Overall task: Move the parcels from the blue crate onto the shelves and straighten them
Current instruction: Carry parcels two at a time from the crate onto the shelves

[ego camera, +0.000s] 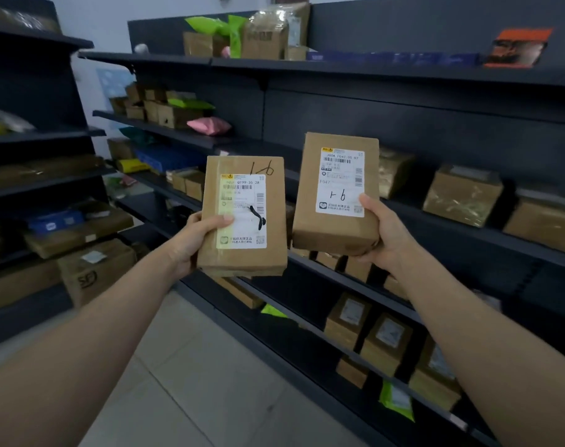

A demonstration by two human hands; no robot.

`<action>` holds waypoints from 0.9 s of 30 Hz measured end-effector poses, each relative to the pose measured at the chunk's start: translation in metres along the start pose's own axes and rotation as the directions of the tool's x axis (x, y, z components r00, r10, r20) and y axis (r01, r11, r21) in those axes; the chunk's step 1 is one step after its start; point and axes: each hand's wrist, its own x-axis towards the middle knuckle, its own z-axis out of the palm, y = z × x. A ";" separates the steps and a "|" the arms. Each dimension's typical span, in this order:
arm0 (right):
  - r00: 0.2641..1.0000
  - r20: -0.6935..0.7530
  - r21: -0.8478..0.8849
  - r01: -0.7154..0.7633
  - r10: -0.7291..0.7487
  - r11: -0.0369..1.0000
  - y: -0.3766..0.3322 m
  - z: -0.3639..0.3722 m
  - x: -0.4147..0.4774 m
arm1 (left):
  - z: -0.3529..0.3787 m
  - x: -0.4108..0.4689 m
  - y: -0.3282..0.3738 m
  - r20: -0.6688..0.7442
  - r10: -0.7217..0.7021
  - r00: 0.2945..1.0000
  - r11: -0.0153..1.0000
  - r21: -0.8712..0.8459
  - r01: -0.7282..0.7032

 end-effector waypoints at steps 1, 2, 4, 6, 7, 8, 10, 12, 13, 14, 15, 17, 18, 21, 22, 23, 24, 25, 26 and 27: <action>1.000 -0.002 0.004 -0.003 0.003 1.000 -0.002 0.019 0.016 | -0.015 0.018 0.008 -0.008 -0.003 1.000 1.000 -0.004 0.003; 1.000 -0.004 0.007 -0.001 0.001 1.000 -0.004 0.036 0.033 | -0.030 0.036 0.016 -0.021 -0.005 1.000 1.000 -0.011 0.005; 1.000 -0.007 0.009 0.015 -0.015 1.000 -0.008 0.065 0.067 | -0.057 0.073 0.031 -0.040 0.001 0.999 1.000 -0.023 -0.002; 1.000 -0.013 -0.006 0.011 -0.011 1.000 -0.010 0.088 0.098 | -0.078 0.108 0.043 -0.039 -0.001 0.999 1.000 -0.020 0.001; 1.000 -0.014 -0.012 0.004 -0.004 1.000 -0.011 0.098 0.112 | -0.087 0.124 0.046 -0.040 -0.005 0.999 1.000 -0.028 0.004; 1.000 -0.017 -0.019 -0.005 0.004 1.000 -0.012 0.108 0.128 | -0.095 0.142 0.049 -0.045 -0.008 0.999 0.999 -0.040 0.006; 0.999 -0.031 -0.028 -0.019 0.018 0.999 -0.013 0.125 0.160 | -0.108 0.177 0.055 -0.052 -0.008 0.999 0.999 -0.054 0.005; 0.999 -0.028 -0.034 -0.025 0.024 0.999 -0.016 0.142 0.193 | -0.119 0.214 0.060 -0.043 -0.004 0.999 0.999 -0.038 0.003; 0.999 -0.024 -0.040 -0.028 0.027 0.999 -0.018 0.149 0.210 | -0.123 0.233 0.064 -0.037 -0.002 0.999 1.000 -0.031 0.001; 0.999 -0.022 -0.046 -0.030 0.029 0.999 -0.021 0.157 0.228 | -0.126 0.252 0.068 -0.034 0.005 0.999 1.000 -0.028 -0.006; 0.999 -0.024 -0.048 -0.029 0.028 0.998 -0.024 0.164 0.246 | -0.129 0.270 0.072 -0.039 0.019 0.999 0.999 -0.025 -0.020; 0.999 -0.031 -0.040 -0.024 0.022 0.999 -0.032 0.179 0.281 | -0.136 0.307 0.082 -0.037 0.049 0.998 0.999 -0.014 -0.049; 0.999 -0.036 -0.035 -0.023 0.022 0.999 -0.037 0.187 0.298 | -0.139 0.326 0.088 -0.024 0.056 0.998 0.998 -0.007 -0.056; 0.997 -0.059 -0.039 -0.042 0.039 0.998 -0.051 0.209 0.343 | -0.149 0.380 0.107 -0.008 0.053 0.999 0.998 0.027 -0.053; 0.997 -0.066 -0.047 -0.044 0.041 0.998 -0.055 0.215 0.357 | -0.152 0.397 0.113 -0.020 0.057 0.998 0.998 0.031 -0.057; 0.996 -0.077 -0.051 -0.048 0.044 0.998 -0.059 0.220 0.370 | -0.155 0.413 0.119 -0.028 0.058 0.998 0.998 0.032 -0.057; 0.995 -0.091 -0.054 -0.053 0.048 0.997 -0.062 0.224 0.382 | -0.157 0.429 0.125 -0.020 0.053 0.998 0.998 0.033 -0.052; 0.993 -0.104 -0.059 -0.058 0.051 0.997 -0.065 0.227 0.393 | -0.159 0.445 0.129 0.002 0.044 0.999 0.998 0.038 -0.044; 0.992 -0.116 -0.067 -0.061 0.053 0.996 -0.067 0.229 0.403 | -0.161 0.460 0.132 0.033 0.030 0.999 0.998 0.050 -0.032; 0.990 -0.133 -0.072 -0.062 0.052 0.995 -0.070 0.231 0.413 | -0.162 0.475 0.136 0.069 0.011 0.998 0.997 0.070 -0.015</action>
